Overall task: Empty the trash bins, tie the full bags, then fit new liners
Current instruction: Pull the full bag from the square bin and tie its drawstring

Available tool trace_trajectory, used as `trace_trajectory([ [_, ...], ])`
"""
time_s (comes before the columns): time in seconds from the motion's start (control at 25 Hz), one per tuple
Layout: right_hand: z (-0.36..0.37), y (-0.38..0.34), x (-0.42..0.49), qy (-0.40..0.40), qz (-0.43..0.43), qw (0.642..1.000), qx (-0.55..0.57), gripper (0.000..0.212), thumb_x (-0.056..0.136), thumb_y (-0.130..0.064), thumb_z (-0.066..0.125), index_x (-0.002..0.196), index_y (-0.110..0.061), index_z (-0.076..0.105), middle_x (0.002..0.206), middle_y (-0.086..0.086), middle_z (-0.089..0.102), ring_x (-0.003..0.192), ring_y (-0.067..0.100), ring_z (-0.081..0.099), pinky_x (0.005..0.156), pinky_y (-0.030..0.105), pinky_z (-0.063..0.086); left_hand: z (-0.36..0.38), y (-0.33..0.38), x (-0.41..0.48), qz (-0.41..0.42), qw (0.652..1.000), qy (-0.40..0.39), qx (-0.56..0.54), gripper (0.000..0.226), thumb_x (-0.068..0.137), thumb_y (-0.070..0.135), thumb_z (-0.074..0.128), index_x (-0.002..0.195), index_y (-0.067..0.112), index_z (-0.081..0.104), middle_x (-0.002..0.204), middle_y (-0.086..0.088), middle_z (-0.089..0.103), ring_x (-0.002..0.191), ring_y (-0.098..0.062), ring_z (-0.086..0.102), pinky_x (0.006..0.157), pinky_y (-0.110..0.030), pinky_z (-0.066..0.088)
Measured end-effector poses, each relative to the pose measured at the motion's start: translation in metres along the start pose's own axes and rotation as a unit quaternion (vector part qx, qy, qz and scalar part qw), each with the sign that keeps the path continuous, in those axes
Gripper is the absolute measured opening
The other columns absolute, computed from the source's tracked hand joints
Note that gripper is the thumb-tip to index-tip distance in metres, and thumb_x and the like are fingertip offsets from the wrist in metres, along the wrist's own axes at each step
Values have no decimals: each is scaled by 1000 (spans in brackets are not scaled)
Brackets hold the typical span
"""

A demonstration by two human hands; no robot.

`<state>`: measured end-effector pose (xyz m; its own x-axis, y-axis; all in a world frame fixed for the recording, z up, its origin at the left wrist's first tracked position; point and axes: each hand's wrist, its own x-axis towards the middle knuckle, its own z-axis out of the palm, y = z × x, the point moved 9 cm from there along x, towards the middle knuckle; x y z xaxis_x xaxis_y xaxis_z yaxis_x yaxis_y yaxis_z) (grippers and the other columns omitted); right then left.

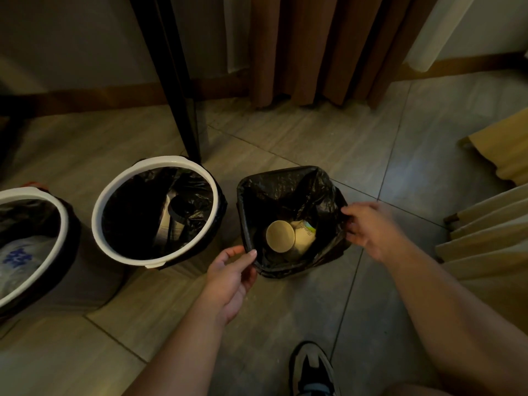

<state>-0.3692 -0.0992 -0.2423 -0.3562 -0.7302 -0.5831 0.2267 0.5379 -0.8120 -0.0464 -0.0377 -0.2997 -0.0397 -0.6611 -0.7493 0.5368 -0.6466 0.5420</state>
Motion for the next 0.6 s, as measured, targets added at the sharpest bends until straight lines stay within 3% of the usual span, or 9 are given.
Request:
trace_trajectory([
  [0.16,-4,3,6,14,-13,1000,-13,23,94,-2,71,113,-14,68,115,14,73,103,28,74,74,35,63,-6,-6,1,-12,996,0,-90,59,71,-6,80,125,9,65,104,-15,78,86,-20,74,63,-24,61],
  [0.28,-6,5,8,26,-9,1000,7,21,95,0,70,111,-14,68,114,15,73,102,29,74,76,39,63,-10,-2,1,-1,998,28,-62,50,80,-12,76,124,8,65,96,-13,81,81,-18,77,62,-23,61],
  [0.4,-3,7,8,18,-3,999,42,21,95,0,69,112,-12,67,113,17,74,101,31,75,76,41,62,-14,7,-6,15,996,64,-53,49,84,-15,73,126,7,64,106,-16,77,88,-21,74,64,-26,59],
  [0.48,-3,8,7,13,0,998,60,17,95,-1,70,108,-11,68,110,16,76,98,31,75,69,39,61,-10,17,-12,19,993,60,-100,54,78,-12,75,126,11,66,112,-19,75,88,-21,73,60,-25,58],
  [0.6,-1,5,5,0,2,997,77,18,95,-3,71,111,-12,70,108,14,78,98,28,76,65,38,62,8,40,-20,54,994,18,-96,55,77,-8,77,125,16,67,102,-16,79,70,-14,76,56,-23,58],
])
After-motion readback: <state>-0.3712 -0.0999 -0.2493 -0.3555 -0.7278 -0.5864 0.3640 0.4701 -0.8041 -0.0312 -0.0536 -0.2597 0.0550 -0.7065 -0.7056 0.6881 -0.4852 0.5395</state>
